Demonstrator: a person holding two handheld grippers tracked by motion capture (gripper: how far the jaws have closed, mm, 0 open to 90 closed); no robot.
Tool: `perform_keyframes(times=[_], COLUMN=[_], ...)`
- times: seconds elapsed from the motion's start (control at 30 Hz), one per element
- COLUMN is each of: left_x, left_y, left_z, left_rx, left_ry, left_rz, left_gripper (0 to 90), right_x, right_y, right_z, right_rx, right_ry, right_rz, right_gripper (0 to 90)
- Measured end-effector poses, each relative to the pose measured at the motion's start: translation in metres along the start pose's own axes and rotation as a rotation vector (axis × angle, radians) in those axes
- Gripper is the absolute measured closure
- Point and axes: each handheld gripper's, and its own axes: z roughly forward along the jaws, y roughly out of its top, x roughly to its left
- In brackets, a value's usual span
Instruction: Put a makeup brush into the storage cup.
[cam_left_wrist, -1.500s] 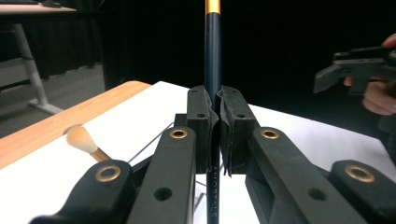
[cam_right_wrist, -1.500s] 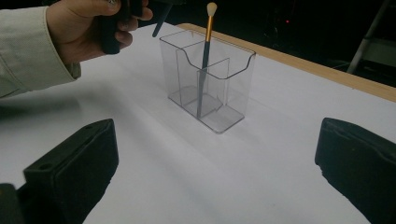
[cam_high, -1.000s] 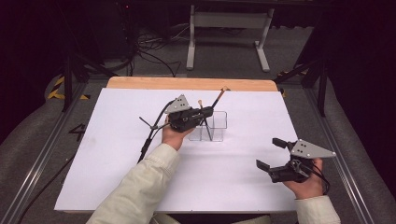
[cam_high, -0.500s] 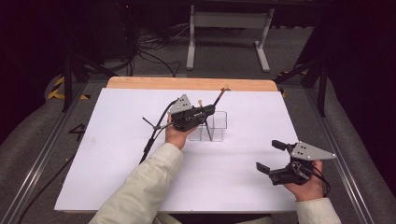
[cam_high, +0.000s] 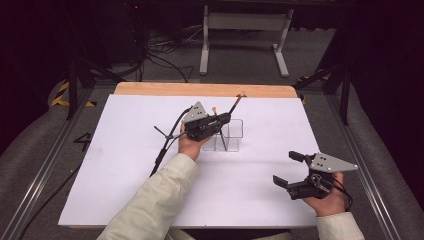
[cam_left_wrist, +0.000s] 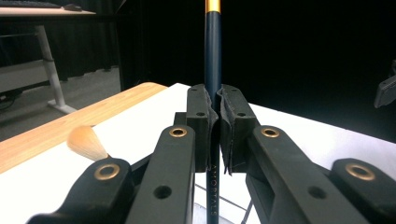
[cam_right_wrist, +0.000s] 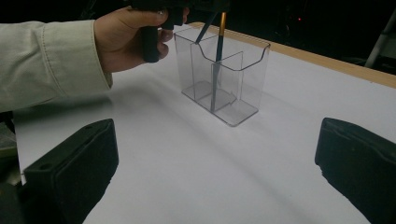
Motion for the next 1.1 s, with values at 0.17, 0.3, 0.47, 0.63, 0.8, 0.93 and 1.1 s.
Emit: perform_keyframes(times=[0.17,0.3,0.47,0.63,0.8,0.93,1.1], left_x=[0.001,0.001,0.000,-0.002,-0.004,-0.004,-0.004], left_y=[-0.001,-0.002,-0.002,0.000,0.000,-0.002,-0.004], left_z=[-0.002,-0.004,-0.010,-0.014,-0.017,-0.019,-0.019], left_rx=[0.013,0.024,0.051,0.069,0.091,0.102,0.118], left_ry=[-0.007,-0.011,-0.024,-0.022,-0.013,-0.008,-0.007], left_rz=[-0.012,-0.014,-0.014,-0.007,0.020,0.018,0.024], left_gripper=[83.3,83.2,83.2,83.2,83.2,83.2,83.2], right_x=[0.000,0.000,0.000,0.000,0.000,-0.001,0.000], right_y=[0.000,0.000,0.000,0.001,0.002,0.002,0.003], right_z=[0.000,0.000,0.002,0.004,0.006,0.009,0.011], right_rx=[0.000,0.000,0.001,0.002,-0.001,0.003,0.004], right_ry=[0.003,0.004,0.006,0.011,0.017,0.026,0.033], right_rz=[-0.002,0.001,0.002,-0.001,0.000,-0.001,-0.005], right_gripper=[0.0,0.0,0.0,0.0,0.0,0.0,0.2])
